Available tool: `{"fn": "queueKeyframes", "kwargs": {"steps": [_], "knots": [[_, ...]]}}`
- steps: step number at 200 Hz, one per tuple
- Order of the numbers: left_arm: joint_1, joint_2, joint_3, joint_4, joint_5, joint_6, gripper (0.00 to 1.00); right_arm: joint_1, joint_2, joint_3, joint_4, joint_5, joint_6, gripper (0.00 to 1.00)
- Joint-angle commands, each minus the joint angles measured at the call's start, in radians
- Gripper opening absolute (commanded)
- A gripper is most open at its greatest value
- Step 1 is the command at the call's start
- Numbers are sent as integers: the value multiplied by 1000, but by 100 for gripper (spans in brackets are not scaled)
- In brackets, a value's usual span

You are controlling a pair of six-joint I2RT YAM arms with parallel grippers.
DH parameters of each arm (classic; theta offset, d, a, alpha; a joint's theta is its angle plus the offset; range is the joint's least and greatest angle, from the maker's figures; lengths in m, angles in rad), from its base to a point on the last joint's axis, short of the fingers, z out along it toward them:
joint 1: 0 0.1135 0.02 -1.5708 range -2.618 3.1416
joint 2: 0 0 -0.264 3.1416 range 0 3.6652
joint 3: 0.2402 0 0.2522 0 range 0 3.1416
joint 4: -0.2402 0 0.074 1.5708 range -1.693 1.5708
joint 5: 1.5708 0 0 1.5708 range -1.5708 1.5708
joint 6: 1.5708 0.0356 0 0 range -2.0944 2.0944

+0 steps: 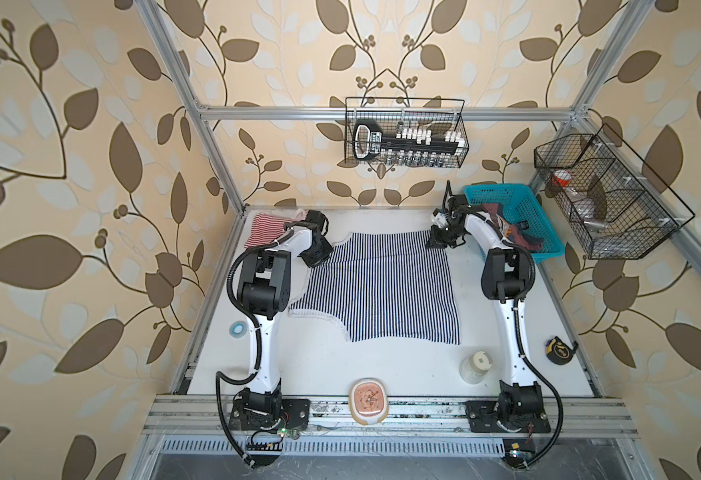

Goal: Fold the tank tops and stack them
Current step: 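Release the straps and move both grippers to the hem nearest the robot, then grasp the hem corners nearest the robot with both grippers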

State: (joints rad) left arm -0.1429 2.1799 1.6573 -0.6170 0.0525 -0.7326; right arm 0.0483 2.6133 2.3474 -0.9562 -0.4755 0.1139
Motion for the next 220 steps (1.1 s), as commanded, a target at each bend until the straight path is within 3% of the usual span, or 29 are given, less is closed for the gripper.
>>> {"fn": "queueKeyframes", "kwargs": {"steps": [1,48,88,128,161,204,220], "knots": [[4,-74,-3,-41,14,17,19,-1,-81,-112,67,-30,-32,8],[-30,-270,-9,-61,39,81,27,0,-392,-377,135,-1,-61,22],[-71,-434,-32,-182,28,185,36,1,-629,-587,-26,231,-99,33],[-147,-576,-144,-356,-21,271,39,26,-855,-896,-119,383,-117,39],[-235,-655,-275,-436,-7,307,41,45,-931,-1007,-191,426,-92,42],[-303,-683,-418,-471,36,312,45,101,-930,-1011,-261,499,-62,46],[-327,-684,-447,-480,40,315,47,132,-925,-1010,-261,461,-66,48]]}}
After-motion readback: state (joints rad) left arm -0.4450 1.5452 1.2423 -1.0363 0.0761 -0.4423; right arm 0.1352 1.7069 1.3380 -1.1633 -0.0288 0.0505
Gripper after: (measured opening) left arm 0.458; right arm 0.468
